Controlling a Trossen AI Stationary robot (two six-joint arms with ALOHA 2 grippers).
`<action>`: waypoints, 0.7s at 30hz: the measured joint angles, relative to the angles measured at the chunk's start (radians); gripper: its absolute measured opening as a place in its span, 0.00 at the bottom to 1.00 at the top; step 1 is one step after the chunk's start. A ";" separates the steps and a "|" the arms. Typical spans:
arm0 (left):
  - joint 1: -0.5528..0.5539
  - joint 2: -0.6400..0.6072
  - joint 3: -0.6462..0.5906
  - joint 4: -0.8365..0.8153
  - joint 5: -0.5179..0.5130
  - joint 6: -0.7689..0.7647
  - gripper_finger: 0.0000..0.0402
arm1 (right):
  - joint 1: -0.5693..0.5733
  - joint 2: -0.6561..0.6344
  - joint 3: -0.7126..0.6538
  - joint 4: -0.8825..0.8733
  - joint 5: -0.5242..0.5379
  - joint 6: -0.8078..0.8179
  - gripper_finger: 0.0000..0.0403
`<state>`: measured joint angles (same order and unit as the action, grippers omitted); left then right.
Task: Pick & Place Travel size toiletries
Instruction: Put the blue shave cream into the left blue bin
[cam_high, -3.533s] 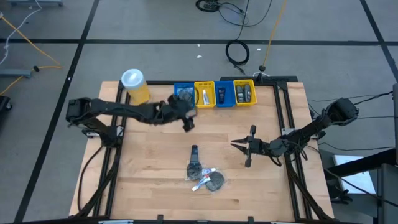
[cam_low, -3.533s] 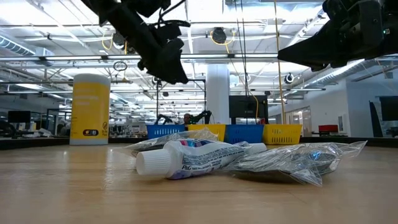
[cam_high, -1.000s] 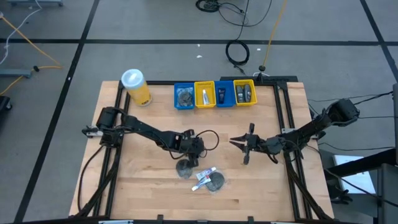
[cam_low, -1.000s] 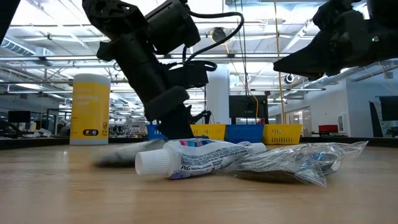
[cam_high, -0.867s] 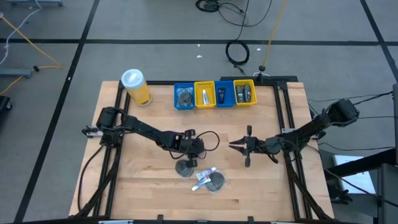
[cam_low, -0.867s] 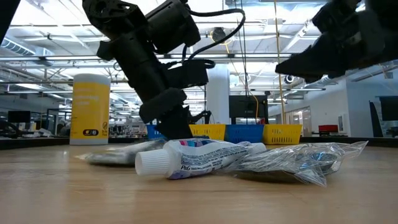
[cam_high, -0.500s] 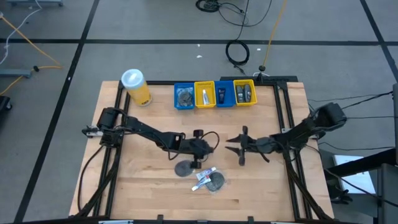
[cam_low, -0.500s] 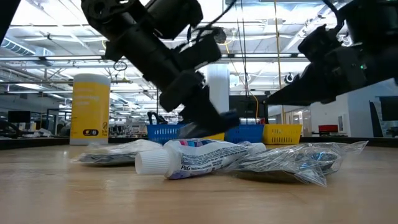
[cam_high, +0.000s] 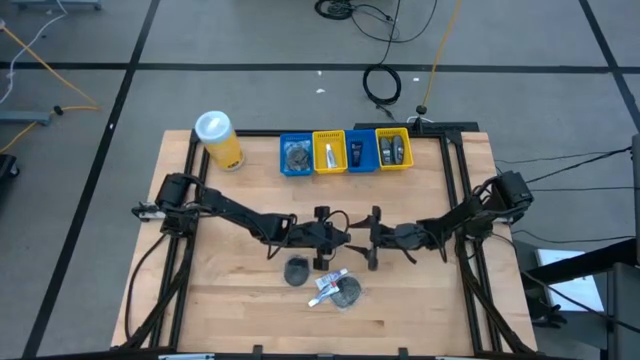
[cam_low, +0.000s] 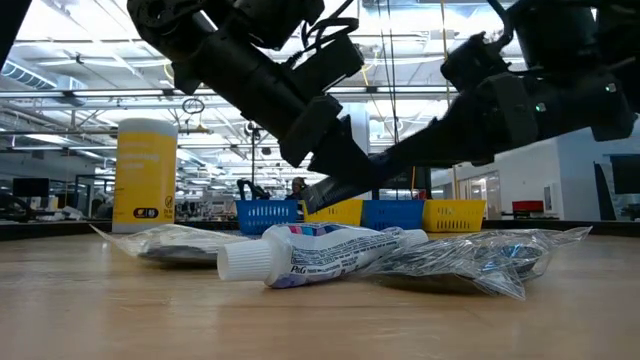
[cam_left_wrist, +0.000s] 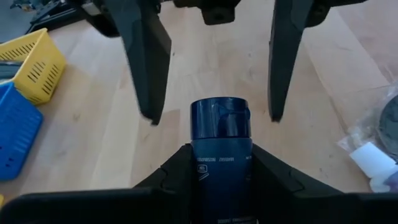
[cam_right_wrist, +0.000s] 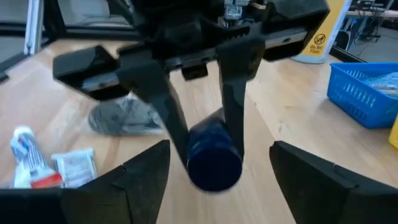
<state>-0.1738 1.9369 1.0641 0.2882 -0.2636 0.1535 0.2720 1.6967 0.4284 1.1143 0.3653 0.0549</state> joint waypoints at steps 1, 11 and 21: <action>0.000 0.000 0.000 0.001 0.000 0.000 0.30 | -0.001 0.000 0.005 -0.005 0.000 0.010 0.65; 0.000 0.000 0.000 0.016 -0.001 -0.001 0.30 | -0.030 0.000 0.006 -0.014 -0.066 0.064 0.45; 0.000 0.000 0.000 0.025 0.000 -0.020 0.31 | -0.031 -0.001 0.006 -0.028 -0.083 0.065 0.29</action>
<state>-0.1734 1.9366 1.0645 0.3133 -0.2634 0.1333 0.2413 1.6958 0.4347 1.0863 0.2825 0.1196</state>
